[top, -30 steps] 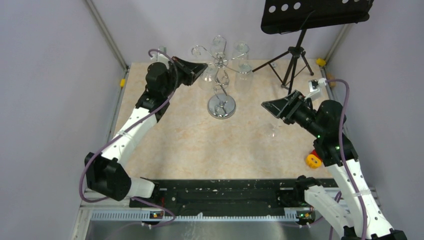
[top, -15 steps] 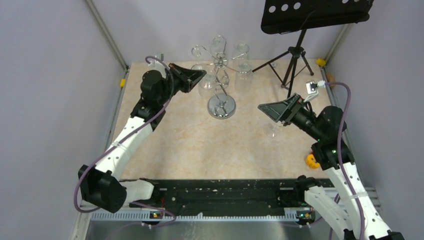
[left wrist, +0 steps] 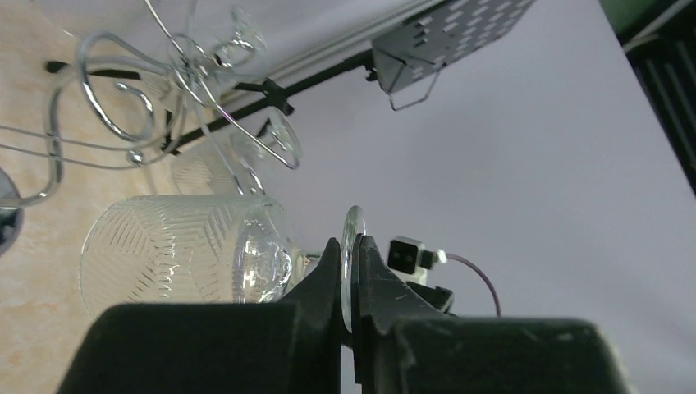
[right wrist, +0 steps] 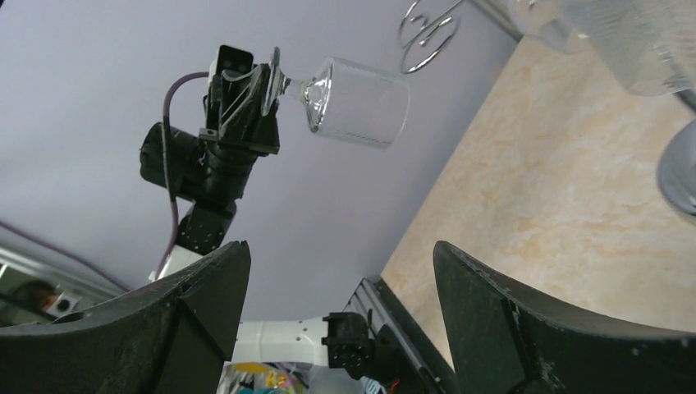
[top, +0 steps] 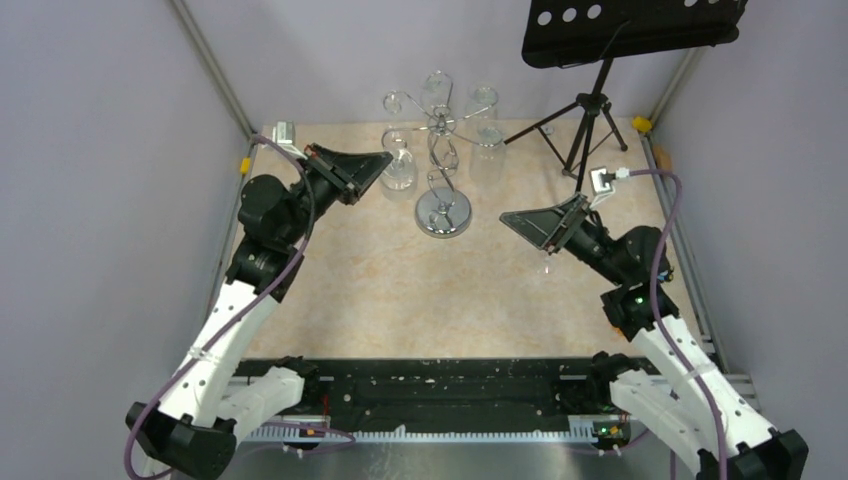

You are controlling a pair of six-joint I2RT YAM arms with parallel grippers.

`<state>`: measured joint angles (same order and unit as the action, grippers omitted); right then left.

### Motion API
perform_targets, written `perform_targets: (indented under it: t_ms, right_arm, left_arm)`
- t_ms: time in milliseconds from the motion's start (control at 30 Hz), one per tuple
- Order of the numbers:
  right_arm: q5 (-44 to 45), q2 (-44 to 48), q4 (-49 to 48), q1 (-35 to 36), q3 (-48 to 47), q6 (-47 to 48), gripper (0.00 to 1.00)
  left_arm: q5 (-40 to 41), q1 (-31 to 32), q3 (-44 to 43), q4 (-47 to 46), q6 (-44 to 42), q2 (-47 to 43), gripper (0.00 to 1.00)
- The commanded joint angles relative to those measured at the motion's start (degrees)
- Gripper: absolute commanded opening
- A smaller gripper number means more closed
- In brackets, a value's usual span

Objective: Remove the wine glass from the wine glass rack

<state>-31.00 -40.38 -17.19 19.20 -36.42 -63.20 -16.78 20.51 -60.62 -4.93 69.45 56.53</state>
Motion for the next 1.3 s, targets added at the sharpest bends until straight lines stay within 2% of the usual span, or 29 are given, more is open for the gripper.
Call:
perform_targets:
  t_ms: [0,100,233,433,500,700,867,1000,1200,1267]
  right_arm:
    - [6.41,-3.49,-11.38,8.59,-0.02,0.17,0.84]
    - [11.94,-6.32,-15.72,14.89,0.21,1.73,0.84]
    - [15.64,-11.24,-23.17,19.81,-0.61,1.76,0.83]
    - [19.3,-16.87,-26.97,23.49,-4.01,1.59,0.83]
    - [20.41,-18.02,-28.62,24.33,-4.4,1.53,0.83]
    - [13.61,-22.39,-42.96,24.78,-6.89,-0.29,0.84]
    - [8.69,-26.9,-56.27,25.16,-8.99,-4.79,0.82]
    - [6.96,-29.33,-63.48,25.51,-10.23,-6.76,0.72]
    - [7.07,-31.79,-72.32,25.62,-9.73,-10.08,0.44]
    - [7.26,-32.76,-75.53,25.62,-9.84,-11.45,0.39]
  left_arm:
    - [-5.82,0.25,2.7,-10.17,9.09,-3.5,0.0]
    - [-6.77,0.39,5.67,-15.31,16.63,-5.91,0.0]
    - [-7.01,0.37,9.66,-23.04,27.14,-8.87,0.0]
    - [-8.1,0.36,6.41,-22.64,28.51,-9.42,0.0]
    - [-8.44,0.39,6.13,-25.04,30.9,-9.14,0.0]
    - [-12.46,0.76,6.25,-36.18,41.1,-6.05,0.0]
    - [-13.58,2.13,4.48,-39.18,41.28,-3.81,0.0]
    - [-13.3,4.1,4.69,-39.19,40.17,-3.02,0.0]
    - [-11.24,6.14,6.31,-42.61,40.68,-1.77,0.0]
    - [-10.67,6.42,6.38,-42.73,40.48,-1.61,0.0]
